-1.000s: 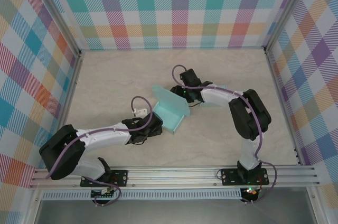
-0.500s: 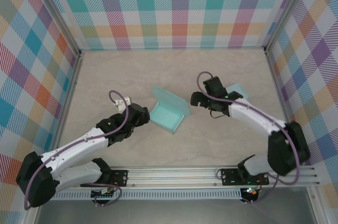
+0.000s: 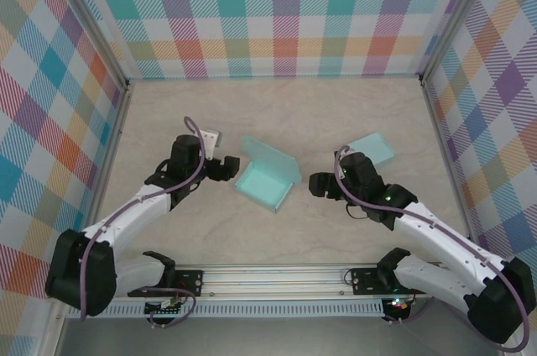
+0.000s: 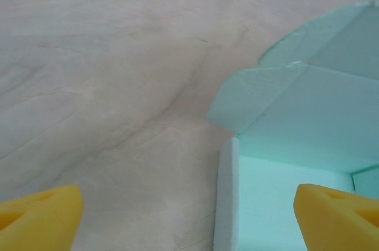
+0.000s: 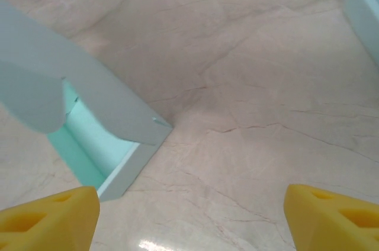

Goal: Fold the paper box

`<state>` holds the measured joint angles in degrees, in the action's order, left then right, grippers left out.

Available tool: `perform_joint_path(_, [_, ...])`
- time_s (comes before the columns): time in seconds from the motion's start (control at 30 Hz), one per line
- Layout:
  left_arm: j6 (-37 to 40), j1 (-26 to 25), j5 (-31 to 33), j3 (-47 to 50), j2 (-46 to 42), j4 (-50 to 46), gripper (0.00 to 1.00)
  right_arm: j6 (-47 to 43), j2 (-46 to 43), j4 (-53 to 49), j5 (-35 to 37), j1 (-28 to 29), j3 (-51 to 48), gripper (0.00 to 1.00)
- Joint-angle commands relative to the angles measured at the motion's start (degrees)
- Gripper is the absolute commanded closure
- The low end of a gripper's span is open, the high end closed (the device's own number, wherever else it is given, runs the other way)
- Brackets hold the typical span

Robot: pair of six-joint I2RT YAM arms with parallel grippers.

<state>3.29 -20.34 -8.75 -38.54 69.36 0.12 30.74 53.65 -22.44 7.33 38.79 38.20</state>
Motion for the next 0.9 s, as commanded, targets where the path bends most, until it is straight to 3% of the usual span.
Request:
perform_joint_path(0.0, [12.22,1.6,-11.49,-3.15,3.99,4.83,0.1,-3.06,1.79,4.27,-0.6,3.61,0.3,0.19])
perform_joint_path(0.33, [19.62,3.48,-15.44,-14.74,16.84,1.29,0.08,-6.06,12.45,6.61,1.71,7.45,5.99,0.23])
perform_joint_path(0.57, [24.48,4.42,-22.98,-20.4,21.6,-3.61,0.04,-7.53,17.94,8.29,2.16,7.44,9.45,0.35])
perform_joint_path(0.67, [26.35,4.42,-24.9,-22.46,23.12,-7.0,0.04,-8.25,19.98,8.56,2.48,7.44,10.65,0.43])
perform_joint_path(0.87, [26.99,4.39,-25.66,-23.3,23.36,-9.56,0.09,-11.62,23.22,9.93,4.56,7.37,12.1,0.7])
